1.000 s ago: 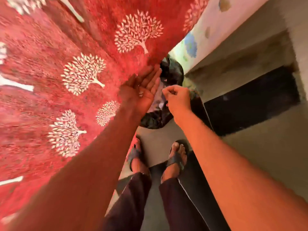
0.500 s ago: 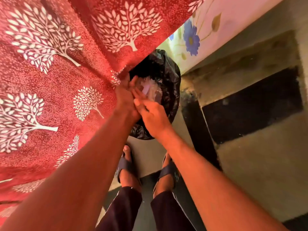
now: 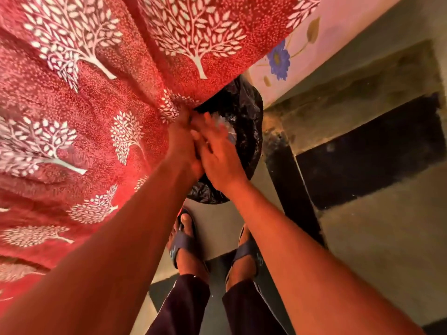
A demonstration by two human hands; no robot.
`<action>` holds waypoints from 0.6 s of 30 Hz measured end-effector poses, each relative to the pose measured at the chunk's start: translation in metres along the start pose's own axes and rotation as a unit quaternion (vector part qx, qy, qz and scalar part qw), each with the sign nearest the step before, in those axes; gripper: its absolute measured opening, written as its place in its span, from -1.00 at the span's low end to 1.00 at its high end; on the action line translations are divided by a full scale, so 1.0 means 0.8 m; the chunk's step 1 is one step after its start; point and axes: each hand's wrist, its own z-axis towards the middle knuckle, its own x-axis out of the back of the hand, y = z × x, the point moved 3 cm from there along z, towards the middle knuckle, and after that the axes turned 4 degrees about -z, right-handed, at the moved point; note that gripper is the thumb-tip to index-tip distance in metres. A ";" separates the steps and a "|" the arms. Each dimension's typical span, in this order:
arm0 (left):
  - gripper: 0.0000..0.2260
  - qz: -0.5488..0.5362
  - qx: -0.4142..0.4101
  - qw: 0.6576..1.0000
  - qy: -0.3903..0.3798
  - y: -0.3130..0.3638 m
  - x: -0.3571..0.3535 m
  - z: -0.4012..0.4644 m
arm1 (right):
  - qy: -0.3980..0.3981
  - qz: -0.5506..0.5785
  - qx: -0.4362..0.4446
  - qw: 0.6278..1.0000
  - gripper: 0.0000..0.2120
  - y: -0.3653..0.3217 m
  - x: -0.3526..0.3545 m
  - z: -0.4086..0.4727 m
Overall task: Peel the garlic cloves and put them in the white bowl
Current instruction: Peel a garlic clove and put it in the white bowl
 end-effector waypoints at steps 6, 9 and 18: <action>-0.48 0.104 0.032 0.994 -0.016 0.003 -0.003 -0.019 | 0.095 -0.021 -0.113 0.989 -0.60 0.033 0.033 0.009; -0.56 0.095 0.032 0.995 0.029 -0.001 0.001 -0.008 | 0.065 0.040 -0.022 0.997 -0.55 0.006 0.024 0.002; -0.76 0.164 -0.014 0.986 0.009 0.003 -0.002 -0.079 | 0.143 -0.001 -0.051 0.988 -0.66 -0.007 0.050 -0.028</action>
